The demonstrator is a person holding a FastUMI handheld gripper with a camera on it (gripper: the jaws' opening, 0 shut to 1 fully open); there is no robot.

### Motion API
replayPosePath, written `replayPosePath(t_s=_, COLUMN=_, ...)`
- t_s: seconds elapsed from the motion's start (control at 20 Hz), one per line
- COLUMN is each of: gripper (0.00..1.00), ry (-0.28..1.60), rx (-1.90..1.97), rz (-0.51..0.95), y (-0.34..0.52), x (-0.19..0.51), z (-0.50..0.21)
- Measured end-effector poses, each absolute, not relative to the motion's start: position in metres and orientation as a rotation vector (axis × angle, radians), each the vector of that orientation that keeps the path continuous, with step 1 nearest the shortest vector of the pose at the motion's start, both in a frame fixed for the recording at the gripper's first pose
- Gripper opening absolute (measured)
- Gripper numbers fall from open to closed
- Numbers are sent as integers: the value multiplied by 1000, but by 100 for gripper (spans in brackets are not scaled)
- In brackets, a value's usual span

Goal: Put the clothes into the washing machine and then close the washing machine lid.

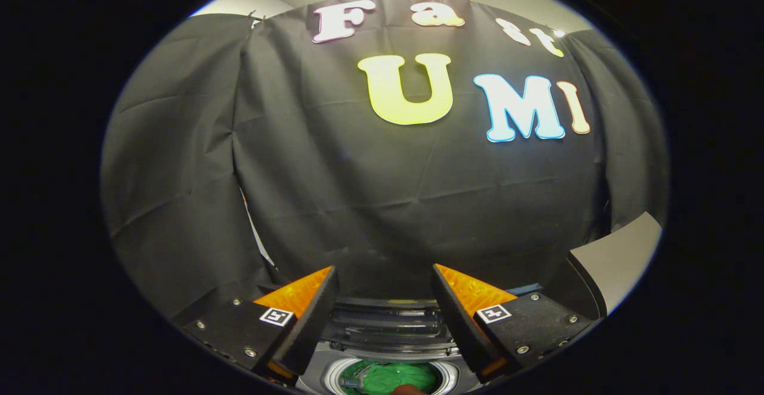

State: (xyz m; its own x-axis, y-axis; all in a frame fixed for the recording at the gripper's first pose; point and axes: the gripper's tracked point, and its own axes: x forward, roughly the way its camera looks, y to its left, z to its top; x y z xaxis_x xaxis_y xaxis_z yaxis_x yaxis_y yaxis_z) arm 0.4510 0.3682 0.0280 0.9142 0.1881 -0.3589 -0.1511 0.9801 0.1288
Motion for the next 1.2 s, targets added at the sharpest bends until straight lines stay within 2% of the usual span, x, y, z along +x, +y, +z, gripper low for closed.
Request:
replayPosePath(t_s=0.55, gripper=96, ry=633, rx=44, rz=76, y=369, x=485, z=-40)
replayPosePath(t_s=0.85, gripper=95, ry=581, rx=24, rz=87, y=366, x=479, z=-38)
replayPosePath(t_s=1.2, gripper=95, ry=432, rx=31, rz=140, y=369, x=446, z=-29)
